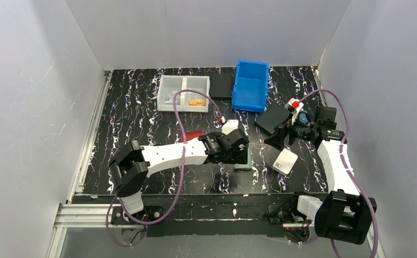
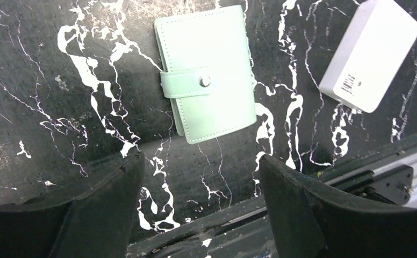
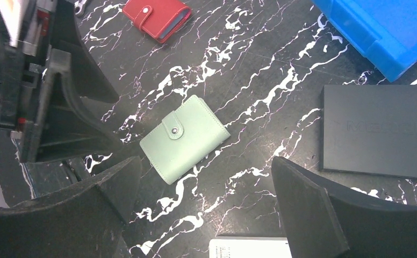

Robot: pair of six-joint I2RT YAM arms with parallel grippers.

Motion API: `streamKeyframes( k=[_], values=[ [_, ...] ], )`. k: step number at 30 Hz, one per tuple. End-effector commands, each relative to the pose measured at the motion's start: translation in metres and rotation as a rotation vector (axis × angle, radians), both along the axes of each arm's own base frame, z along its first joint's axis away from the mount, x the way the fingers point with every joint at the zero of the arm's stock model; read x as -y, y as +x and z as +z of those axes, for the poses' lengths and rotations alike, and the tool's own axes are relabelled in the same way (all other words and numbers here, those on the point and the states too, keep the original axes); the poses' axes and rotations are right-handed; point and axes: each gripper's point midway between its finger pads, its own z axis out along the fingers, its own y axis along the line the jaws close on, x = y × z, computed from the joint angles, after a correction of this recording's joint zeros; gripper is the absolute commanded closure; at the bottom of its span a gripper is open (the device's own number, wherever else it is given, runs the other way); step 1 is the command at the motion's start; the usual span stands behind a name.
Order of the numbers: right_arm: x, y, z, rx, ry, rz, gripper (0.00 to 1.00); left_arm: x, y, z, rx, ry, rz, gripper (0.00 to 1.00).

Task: Take the credit cards out of the card holder
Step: Open the card holder at the center of the board.

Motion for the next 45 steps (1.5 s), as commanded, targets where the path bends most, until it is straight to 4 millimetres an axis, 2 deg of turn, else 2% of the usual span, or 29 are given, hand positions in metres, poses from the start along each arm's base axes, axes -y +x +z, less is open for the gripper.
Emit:
streamKeyframes(
  k=[1, 14, 28, 45],
  values=[
    [-0.001, 0.002, 0.004, 0.034, -0.009, 0.012, 0.00, -0.015, 0.005, -0.002, 0.012, 0.110, 0.051, 0.27],
    [0.011, 0.018, -0.009, -0.022, -0.048, -0.074, 0.00, 0.011, 0.028, -0.018, 0.000, 0.151, 0.091, 0.37],
    [0.014, 0.020, -0.012, -0.034, -0.056, -0.093, 0.00, 0.014, 0.047, -0.039, -0.034, 0.194, 0.121, 0.46],
    [0.014, 0.021, -0.014, -0.040, -0.057, -0.095, 0.00, 0.021, 0.044, -0.061, -0.091, 0.211, 0.099, 0.46]
  ],
)
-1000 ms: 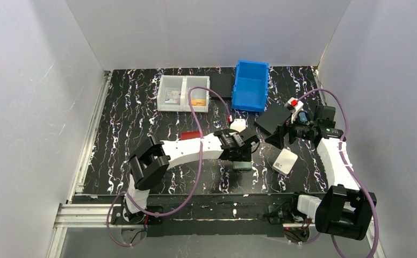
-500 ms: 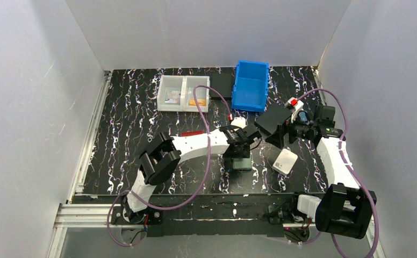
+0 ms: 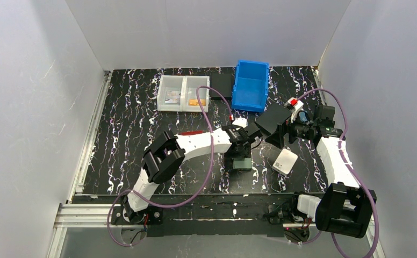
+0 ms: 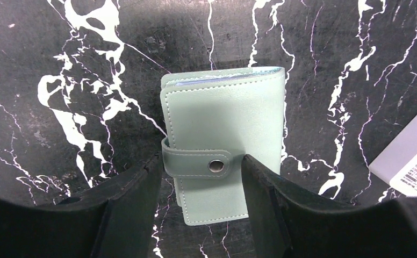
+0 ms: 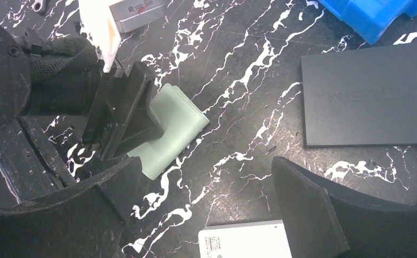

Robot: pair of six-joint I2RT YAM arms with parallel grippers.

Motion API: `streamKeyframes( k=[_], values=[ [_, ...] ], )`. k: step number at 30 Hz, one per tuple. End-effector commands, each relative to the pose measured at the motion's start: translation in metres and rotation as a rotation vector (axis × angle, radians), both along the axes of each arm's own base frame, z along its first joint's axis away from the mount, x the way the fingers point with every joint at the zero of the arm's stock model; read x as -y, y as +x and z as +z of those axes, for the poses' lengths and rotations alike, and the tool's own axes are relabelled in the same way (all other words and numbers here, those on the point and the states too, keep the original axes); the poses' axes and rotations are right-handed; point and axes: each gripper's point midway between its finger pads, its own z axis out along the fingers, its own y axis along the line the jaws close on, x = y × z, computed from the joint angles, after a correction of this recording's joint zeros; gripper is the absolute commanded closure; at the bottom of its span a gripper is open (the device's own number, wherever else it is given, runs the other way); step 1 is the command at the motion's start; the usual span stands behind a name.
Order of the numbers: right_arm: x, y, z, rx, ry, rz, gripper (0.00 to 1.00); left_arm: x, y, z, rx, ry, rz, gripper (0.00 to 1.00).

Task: Take the credit cards out of the card holder
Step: Open the card holder at the center of the board.

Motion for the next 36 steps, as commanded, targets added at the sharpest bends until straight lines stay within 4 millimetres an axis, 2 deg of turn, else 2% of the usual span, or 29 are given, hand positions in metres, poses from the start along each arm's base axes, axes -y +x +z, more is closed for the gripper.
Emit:
streamKeyframes(
  k=[1, 6, 11, 15, 18, 24, 28, 36],
  values=[
    [0.000, 0.007, 0.007, 0.038, -0.002, 0.002, 0.00, -0.002, 0.001, -0.003, -0.005, 0.022, 0.002, 0.46],
    [0.000, 0.007, 0.007, 0.038, -0.001, 0.003, 0.00, -0.008, 0.000, -0.010, -0.007, 0.049, 0.005, 0.48],
    [0.000, 0.007, 0.007, 0.037, -0.001, 0.002, 0.00, -0.014, 0.000, -0.015, -0.012, 0.068, 0.011, 0.64],
    [0.000, 0.007, 0.007, 0.038, 0.000, 0.004, 0.00, -0.017, -0.001, -0.014, -0.014, 0.071, 0.010, 0.70],
    [0.000, 0.007, 0.006, 0.034, 0.002, 0.004, 0.00, -0.019, -0.003, -0.007, -0.012, 0.059, 0.009, 0.76],
    [-0.004, 0.002, 0.002, -0.001, 0.029, 0.025, 0.00, -0.014, -0.009, 0.013, -0.013, -0.038, -0.015, 0.80],
    [-0.010, -0.003, -0.002, -0.036, 0.069, 0.055, 0.00, -0.010, -0.016, 0.017, -0.028, -0.139, -0.029, 0.85],
    [-0.029, -0.010, -0.013, -0.132, 0.150, 0.108, 0.00, -0.007, -0.012, 0.031, 0.032, -0.263, -0.038, 0.90]
  ],
)
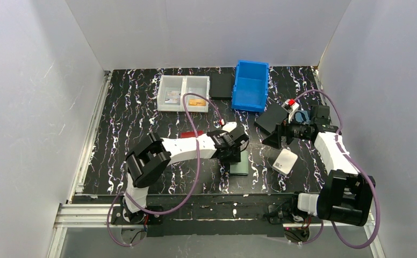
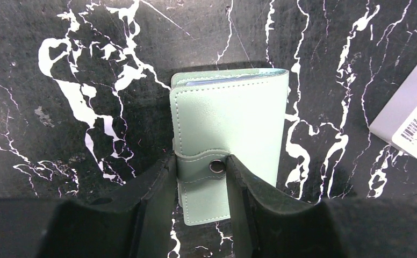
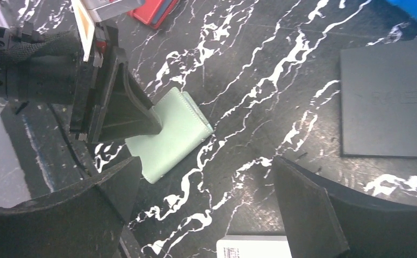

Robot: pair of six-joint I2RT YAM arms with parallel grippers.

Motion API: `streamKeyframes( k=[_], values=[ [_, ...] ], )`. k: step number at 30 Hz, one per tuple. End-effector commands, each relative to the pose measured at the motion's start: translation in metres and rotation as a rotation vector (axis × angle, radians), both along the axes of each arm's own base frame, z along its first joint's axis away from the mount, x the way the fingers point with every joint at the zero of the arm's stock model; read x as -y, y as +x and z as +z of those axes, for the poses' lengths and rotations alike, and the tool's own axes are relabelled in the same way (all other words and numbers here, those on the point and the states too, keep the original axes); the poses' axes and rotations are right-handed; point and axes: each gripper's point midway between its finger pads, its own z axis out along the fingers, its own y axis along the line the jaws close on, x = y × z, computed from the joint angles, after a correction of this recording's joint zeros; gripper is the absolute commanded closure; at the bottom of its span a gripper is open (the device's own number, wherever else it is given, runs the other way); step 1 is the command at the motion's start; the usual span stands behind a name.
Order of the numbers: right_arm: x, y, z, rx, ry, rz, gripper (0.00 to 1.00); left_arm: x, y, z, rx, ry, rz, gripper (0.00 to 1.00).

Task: Take the credit cards out of the card holder
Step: Open the card holder at the center of the board.

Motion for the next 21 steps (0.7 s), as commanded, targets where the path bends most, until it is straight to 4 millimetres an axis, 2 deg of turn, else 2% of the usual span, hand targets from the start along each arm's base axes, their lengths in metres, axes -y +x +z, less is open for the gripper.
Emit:
streamKeyframes(
  k=[1, 6, 11, 15, 21],
  values=[
    [-0.018, -0.006, -0.003, -0.052, 0.068, 0.053, 0.00, 0.010, 0.010, 0.036, 0.076, -0.133, -0.006, 0.90],
    [-0.032, -0.008, -0.019, -0.132, 0.054, 0.084, 0.00, 0.011, 0.014, 0.045, 0.127, -0.178, -0.015, 0.91],
    [-0.036, -0.005, -0.034, -0.195, 0.040, 0.061, 0.00, 0.011, 0.017, 0.053, 0.164, -0.206, -0.018, 0.91],
    [-0.046, -0.009, -0.042, -0.226, 0.036, 0.076, 0.00, 0.011, 0.018, 0.052, 0.168, -0.202, -0.024, 0.91],
    [-0.047, -0.007, -0.055, -0.271, 0.017, 0.049, 0.00, 0.013, 0.017, 0.050, 0.164, -0.200, -0.035, 0.91]
  ],
)
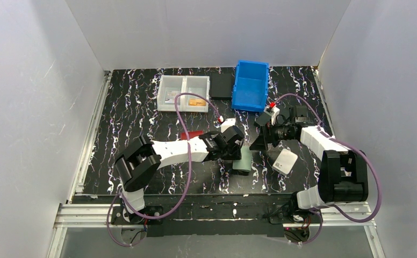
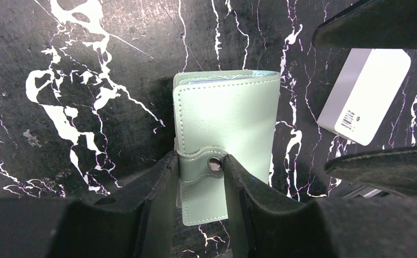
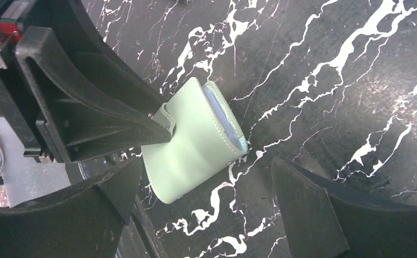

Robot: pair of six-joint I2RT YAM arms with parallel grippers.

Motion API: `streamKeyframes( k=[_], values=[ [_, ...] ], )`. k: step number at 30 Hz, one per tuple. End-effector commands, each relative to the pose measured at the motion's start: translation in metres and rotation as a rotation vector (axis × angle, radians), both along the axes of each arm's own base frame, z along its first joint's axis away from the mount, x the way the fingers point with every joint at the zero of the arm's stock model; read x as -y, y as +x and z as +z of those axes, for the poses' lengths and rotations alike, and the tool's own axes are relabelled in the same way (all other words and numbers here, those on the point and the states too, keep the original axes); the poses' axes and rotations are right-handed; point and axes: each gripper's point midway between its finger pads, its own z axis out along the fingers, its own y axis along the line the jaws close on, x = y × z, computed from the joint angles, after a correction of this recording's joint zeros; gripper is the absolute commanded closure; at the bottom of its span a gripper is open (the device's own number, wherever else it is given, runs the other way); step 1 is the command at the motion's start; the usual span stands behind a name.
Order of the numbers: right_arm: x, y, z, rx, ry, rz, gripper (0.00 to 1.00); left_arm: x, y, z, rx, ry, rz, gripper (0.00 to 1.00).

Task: Take the credit cards out of the card holder
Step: Open the card holder at the center of the board.

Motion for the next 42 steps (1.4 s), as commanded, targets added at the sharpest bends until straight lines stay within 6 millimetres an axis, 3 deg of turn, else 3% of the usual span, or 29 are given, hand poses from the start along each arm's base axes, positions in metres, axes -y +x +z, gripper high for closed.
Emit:
streamKeyframes(
  k=[1, 9, 15, 22, 27, 33, 42],
  values=[
    [0.000, 0.004, -0.013, -0.034, -0.018, -0.038, 0.00, 0.003, 0.008, 0.025, 0.055, -0.050, 0.006, 0.91],
    [-0.003, 0.005, -0.037, -0.137, -0.043, -0.077, 0.00, 0.004, 0.009, 0.035, 0.073, -0.086, 0.008, 0.91],
    [-0.002, 0.006, -0.037, -0.124, -0.055, -0.082, 0.00, -0.004, 0.007, 0.026, 0.057, -0.036, 0.012, 0.89],
    [-0.003, 0.006, -0.048, -0.155, -0.082, -0.109, 0.06, -0.019, -0.006, 0.013, 0.021, 0.033, -0.049, 0.69],
    [-0.002, 0.007, -0.062, -0.202, -0.131, -0.159, 0.14, -0.021, -0.026, 0.002, -0.040, -0.087, -0.093, 0.56],
    [-0.011, -0.001, -0.069, -0.270, -0.108, -0.142, 0.18, -0.015, -0.038, -0.014, -0.101, -0.139, -0.106, 0.66],
    [-0.018, -0.011, -0.081, -0.357, -0.102, -0.124, 0.22, -0.003, -0.041, -0.020, -0.142, -0.153, -0.138, 0.70]
  ],
)
